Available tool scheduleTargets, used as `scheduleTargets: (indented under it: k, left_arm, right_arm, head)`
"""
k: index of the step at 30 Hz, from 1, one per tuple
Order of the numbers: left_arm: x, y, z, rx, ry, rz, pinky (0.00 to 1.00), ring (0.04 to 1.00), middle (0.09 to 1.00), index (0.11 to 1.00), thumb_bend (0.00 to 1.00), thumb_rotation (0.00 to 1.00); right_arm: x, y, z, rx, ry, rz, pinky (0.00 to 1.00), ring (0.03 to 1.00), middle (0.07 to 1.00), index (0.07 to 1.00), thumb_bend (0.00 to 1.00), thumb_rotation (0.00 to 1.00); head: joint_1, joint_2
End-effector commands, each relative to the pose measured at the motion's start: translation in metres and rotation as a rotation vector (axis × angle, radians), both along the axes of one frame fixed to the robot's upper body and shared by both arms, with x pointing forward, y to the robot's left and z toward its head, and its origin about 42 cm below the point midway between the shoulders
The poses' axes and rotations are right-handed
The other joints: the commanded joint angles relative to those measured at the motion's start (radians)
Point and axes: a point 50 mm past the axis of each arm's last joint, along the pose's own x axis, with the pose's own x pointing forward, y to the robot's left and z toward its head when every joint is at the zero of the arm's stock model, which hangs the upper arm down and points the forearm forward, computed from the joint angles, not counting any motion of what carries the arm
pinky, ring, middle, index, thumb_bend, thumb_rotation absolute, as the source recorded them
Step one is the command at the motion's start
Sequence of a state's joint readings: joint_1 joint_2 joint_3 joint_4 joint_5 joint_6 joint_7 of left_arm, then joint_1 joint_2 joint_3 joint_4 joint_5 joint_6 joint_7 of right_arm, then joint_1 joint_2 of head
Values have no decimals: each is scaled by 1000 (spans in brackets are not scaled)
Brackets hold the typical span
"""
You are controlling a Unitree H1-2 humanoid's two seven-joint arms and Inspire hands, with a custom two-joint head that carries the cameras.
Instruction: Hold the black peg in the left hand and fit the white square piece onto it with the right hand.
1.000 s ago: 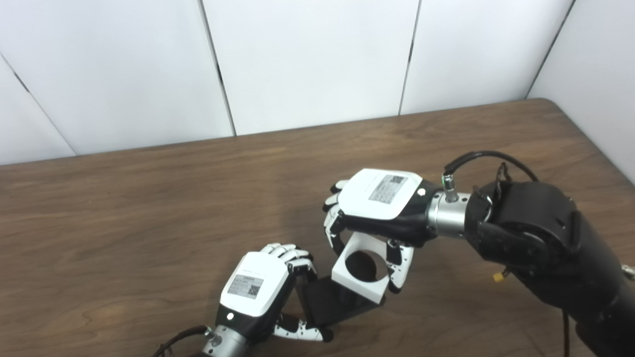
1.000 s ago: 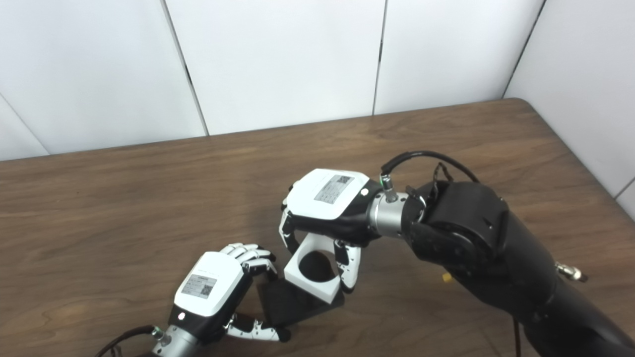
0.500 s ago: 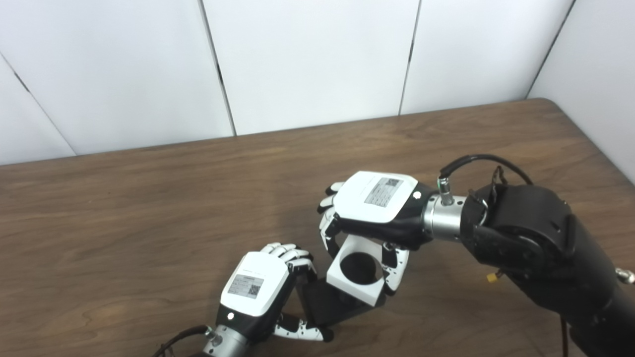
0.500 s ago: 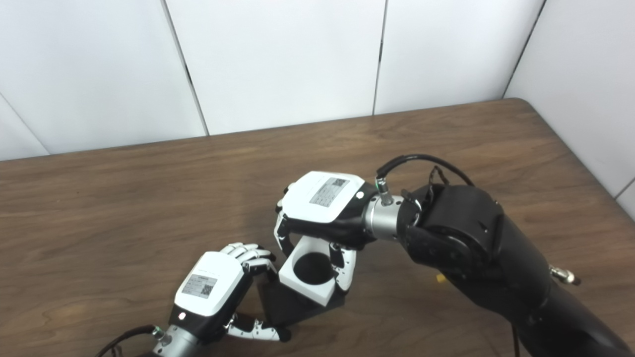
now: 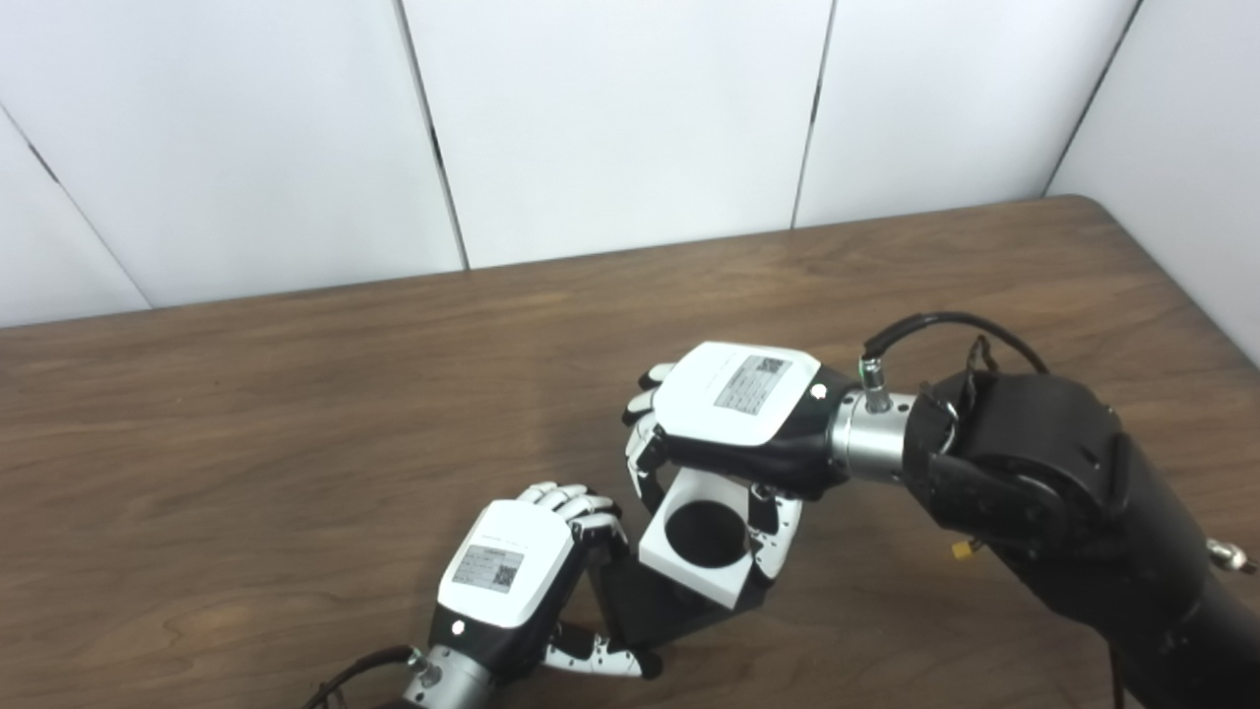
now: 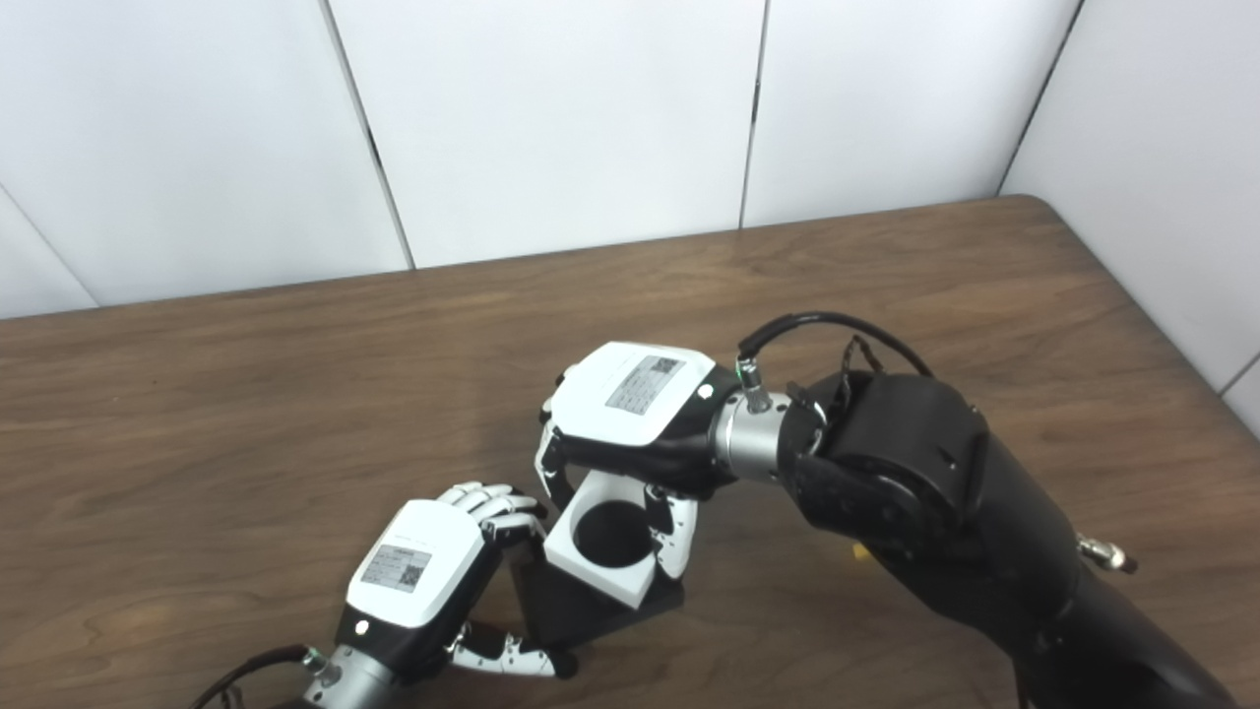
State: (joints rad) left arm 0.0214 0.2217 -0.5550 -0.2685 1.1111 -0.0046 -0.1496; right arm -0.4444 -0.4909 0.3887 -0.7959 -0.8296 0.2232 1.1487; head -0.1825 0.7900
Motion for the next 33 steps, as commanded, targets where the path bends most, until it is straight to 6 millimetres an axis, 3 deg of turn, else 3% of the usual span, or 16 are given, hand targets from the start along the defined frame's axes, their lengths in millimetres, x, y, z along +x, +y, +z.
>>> scheduleTargets:
  k: [1, 31, 32, 33]
  left_arm:
    - [-5, 0, -14, 103, 48, -11, 835, 819, 768, 490, 513, 63]
    - [-6, 1, -12, 106, 46, -14, 832, 817, 767, 490, 512, 63]
    - [-6, 1, -12, 104, 46, -13, 832, 816, 766, 490, 512, 63]
    - [-6, 1, -12, 103, 45, -13, 832, 816, 766, 490, 513, 63]
  right_arm:
    - [3, 2, 2, -18, -26, 13, 944, 893, 771, 482, 524, 133]
    - [16, -11, -3, -33, -20, -33, 959, 889, 775, 490, 525, 149]
    - [15, -11, -3, -34, -22, -31, 955, 888, 776, 554, 760, 215]
    - [15, -10, -2, -36, -23, -29, 955, 889, 779, 589, 857, 256]
  head:
    - [-1, 2]
    - [0, 7]
    - [0, 7]
    - [0, 7]
